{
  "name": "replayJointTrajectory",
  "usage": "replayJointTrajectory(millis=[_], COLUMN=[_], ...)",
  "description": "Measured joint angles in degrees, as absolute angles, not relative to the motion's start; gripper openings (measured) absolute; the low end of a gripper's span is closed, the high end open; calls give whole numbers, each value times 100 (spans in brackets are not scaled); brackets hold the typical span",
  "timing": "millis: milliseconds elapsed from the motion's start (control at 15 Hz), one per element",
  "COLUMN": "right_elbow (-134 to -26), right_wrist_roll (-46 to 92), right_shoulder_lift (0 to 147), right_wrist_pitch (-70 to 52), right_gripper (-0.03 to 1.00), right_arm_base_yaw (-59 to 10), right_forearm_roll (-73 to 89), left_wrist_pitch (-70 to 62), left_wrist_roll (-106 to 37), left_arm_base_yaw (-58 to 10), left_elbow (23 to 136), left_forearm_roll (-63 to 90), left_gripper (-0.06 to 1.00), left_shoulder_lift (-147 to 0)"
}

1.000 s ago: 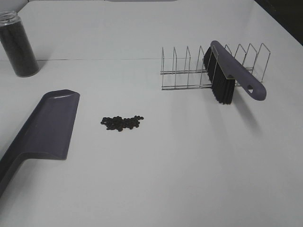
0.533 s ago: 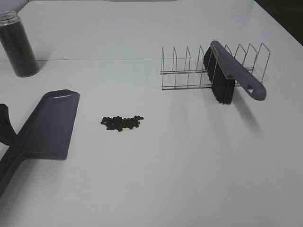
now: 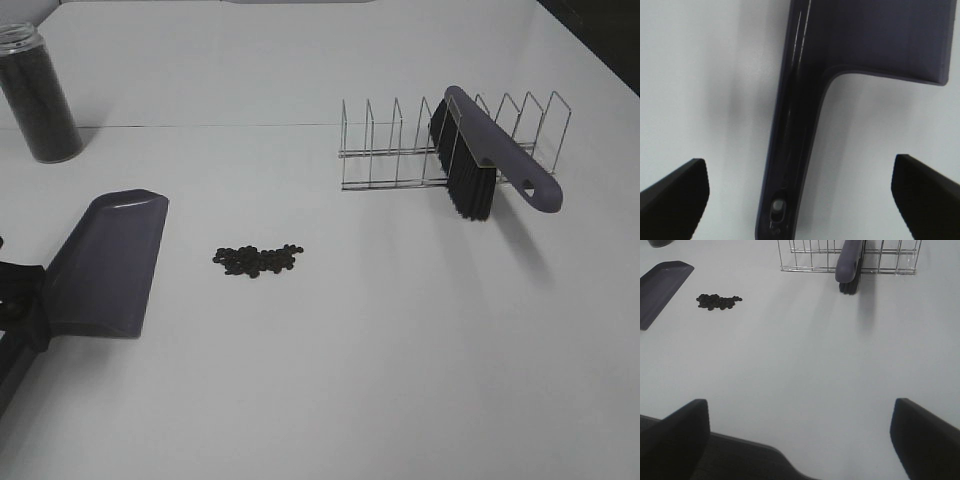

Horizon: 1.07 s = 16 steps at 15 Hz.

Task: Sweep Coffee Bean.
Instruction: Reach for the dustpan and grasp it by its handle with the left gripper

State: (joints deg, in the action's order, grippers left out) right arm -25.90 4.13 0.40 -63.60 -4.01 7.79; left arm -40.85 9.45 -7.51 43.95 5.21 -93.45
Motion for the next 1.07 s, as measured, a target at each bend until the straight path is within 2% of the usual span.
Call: replayJointTrajectory(millis=[467,1067], right_elbow=[-2590,-2590], right_wrist_roll=[413,413], right_shoulder_lift=[40,40], right_wrist_pitch=[-6360,-6360], right_gripper=[92,92], right_arm_base_yaw=[-401,-401], right_forearm_roll=[779,779], left_wrist_pitch=[-4051,-3724], left_wrist_roll=[728,464], left_arm_base_yaw=[-751,-751], left_elbow=[4887,4905], left_forearm_roll=[556,539], left_gripper=[84,76], left_shoulder_lift=[-10588,-10812])
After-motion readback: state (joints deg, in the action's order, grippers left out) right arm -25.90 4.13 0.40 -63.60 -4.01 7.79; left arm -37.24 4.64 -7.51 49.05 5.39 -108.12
